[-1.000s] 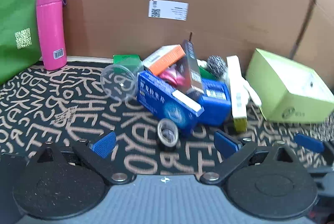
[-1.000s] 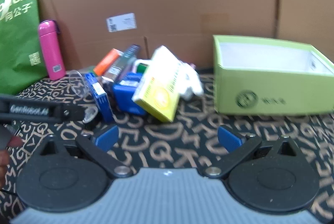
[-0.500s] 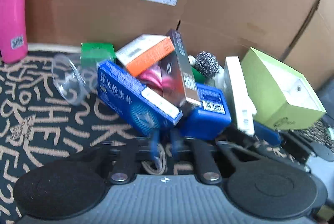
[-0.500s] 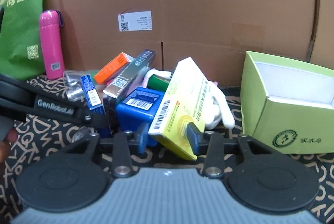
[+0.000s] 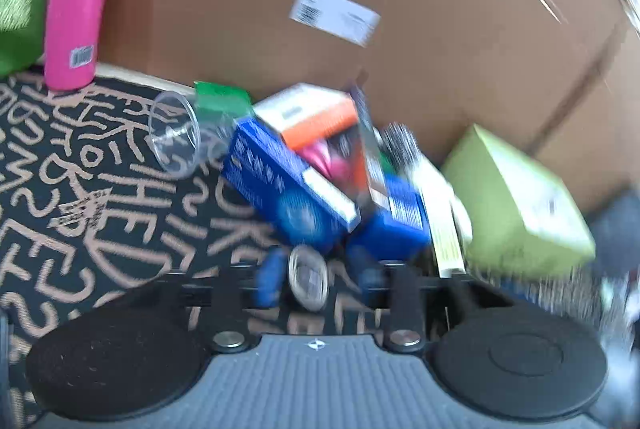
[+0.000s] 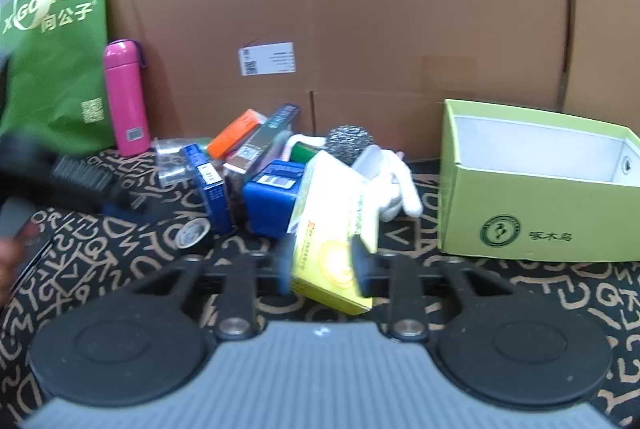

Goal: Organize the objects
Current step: 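Grasp the blue medicine box with the left tool while the right tool grasps the yellow-white box, then carry both boxes into the lime-green box and open both tools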

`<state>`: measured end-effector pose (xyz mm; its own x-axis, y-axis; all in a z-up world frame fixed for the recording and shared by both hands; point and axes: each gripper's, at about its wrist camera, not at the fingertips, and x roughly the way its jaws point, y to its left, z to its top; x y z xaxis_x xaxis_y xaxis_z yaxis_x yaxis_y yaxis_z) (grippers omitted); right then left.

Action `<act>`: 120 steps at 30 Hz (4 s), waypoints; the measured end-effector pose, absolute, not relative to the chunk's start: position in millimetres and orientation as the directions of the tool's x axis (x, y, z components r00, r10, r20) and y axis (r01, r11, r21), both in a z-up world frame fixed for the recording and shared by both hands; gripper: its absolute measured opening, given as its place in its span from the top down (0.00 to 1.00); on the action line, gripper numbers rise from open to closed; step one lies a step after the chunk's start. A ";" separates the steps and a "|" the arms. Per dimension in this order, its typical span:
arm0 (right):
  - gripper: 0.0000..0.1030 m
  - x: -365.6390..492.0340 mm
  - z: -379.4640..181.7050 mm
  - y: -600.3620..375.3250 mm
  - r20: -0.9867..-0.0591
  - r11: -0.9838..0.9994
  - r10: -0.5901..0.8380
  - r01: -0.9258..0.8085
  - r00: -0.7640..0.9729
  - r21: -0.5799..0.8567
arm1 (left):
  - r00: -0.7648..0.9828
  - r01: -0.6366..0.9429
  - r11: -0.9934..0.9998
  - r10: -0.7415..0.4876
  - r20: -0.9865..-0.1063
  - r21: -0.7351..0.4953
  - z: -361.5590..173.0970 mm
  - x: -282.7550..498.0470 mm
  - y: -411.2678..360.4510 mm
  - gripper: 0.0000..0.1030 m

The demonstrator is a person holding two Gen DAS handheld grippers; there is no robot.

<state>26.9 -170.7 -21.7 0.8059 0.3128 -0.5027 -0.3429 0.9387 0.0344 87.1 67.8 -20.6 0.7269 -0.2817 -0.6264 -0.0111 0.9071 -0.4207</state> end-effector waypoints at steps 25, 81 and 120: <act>0.66 -5.2 -27.1 -161.3 -0.571 0.870 0.400 -0.493 0.716 -0.010 | 0.663 0.032 0.892 -0.356 -0.659 -0.450 -26.0 56.2 131.3 0.64; 0.17 31.6 -53.7 -157.2 -0.634 0.928 0.305 -0.370 0.711 0.031 | 0.640 0.307 0.949 -0.149 -0.754 0.073 -42.9 96.1 28.1 0.30; 0.37 181.9 8.4 -321.0 -0.565 0.999 -0.045 0.028 0.824 -0.039 | 0.627 0.394 0.883 -0.461 -0.627 -0.256 32.6 225.5 -189.2 0.42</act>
